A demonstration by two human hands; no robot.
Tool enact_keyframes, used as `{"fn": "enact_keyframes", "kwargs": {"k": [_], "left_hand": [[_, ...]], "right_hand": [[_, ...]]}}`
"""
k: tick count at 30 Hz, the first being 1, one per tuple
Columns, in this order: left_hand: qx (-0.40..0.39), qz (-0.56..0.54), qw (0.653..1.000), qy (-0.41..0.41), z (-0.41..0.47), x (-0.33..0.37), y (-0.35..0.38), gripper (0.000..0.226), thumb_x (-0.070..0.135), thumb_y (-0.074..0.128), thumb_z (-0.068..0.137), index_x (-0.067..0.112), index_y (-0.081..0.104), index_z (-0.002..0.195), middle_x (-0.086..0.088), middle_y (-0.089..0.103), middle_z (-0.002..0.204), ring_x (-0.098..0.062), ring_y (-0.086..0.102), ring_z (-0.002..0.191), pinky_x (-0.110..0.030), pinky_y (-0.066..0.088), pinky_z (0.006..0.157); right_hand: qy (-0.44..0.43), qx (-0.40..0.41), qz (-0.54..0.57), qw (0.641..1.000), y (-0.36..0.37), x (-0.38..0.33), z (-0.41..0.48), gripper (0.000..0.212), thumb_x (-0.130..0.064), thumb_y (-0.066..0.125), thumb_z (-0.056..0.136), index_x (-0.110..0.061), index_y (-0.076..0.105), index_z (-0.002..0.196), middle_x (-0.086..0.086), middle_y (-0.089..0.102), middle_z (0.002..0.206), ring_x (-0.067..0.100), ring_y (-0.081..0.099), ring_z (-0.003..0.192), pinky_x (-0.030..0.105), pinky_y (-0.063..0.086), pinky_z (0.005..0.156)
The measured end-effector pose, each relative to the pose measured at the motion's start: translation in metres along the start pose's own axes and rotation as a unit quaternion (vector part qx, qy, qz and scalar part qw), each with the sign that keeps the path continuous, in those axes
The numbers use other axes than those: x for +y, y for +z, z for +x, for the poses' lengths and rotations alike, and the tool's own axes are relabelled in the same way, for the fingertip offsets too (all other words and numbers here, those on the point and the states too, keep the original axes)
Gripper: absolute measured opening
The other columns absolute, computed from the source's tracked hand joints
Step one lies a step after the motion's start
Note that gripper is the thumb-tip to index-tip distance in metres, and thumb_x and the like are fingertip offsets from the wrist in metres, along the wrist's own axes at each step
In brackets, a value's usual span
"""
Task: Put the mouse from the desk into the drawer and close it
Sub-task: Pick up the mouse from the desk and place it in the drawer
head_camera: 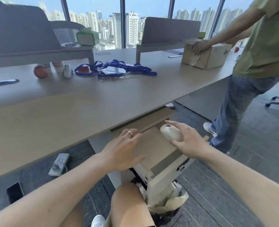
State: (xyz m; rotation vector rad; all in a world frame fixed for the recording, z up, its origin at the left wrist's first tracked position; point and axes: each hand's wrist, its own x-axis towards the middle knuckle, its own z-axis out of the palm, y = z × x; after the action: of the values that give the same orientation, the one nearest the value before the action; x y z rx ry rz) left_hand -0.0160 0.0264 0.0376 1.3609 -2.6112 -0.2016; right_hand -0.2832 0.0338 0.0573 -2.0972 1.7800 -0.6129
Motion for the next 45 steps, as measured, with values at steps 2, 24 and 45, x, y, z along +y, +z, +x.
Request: {"fn": "enact_keyframes", "kwargs": {"k": [2,24,45], "left_hand": [[-0.021,0.005,0.999,-0.035,0.007,-0.005,0.007,0.095,0.07,0.055,0.083,0.02,0.021,0.156,-0.005,0.024,0.162,-0.025,0.023,0.146,-0.048,0.03,0.116],[0.035,0.136,0.987,-0.082,0.03,-0.029,0.047,0.122,0.093,0.05,0.058,0.019,0.022,0.15,-0.001,0.024,0.157,-0.024,0.025,0.136,-0.048,0.024,0.104],[0.02,0.148,0.985,-0.087,0.029,-0.026,0.048,0.126,0.094,0.046,0.06,0.018,0.013,0.154,-0.003,0.018,0.162,-0.026,0.019,0.141,-0.051,0.022,0.111]], "right_hand": [[0.025,-0.03,0.028,0.999,0.014,0.006,0.003,0.066,-0.028,0.068,0.084,-0.038,0.045,0.144,-0.004,0.058,0.137,0.016,0.055,0.119,0.029,0.041,0.1],[0.061,-0.232,-0.142,0.96,0.133,0.026,0.079,0.076,-0.022,0.063,0.087,-0.04,0.027,0.151,0.008,0.034,0.138,0.032,0.045,0.127,0.044,0.042,0.105],[0.06,-0.242,-0.174,0.953,0.145,0.034,0.08,0.077,-0.018,0.064,0.087,-0.04,0.026,0.15,0.009,0.03,0.14,0.033,0.04,0.129,0.049,0.045,0.101]]}}
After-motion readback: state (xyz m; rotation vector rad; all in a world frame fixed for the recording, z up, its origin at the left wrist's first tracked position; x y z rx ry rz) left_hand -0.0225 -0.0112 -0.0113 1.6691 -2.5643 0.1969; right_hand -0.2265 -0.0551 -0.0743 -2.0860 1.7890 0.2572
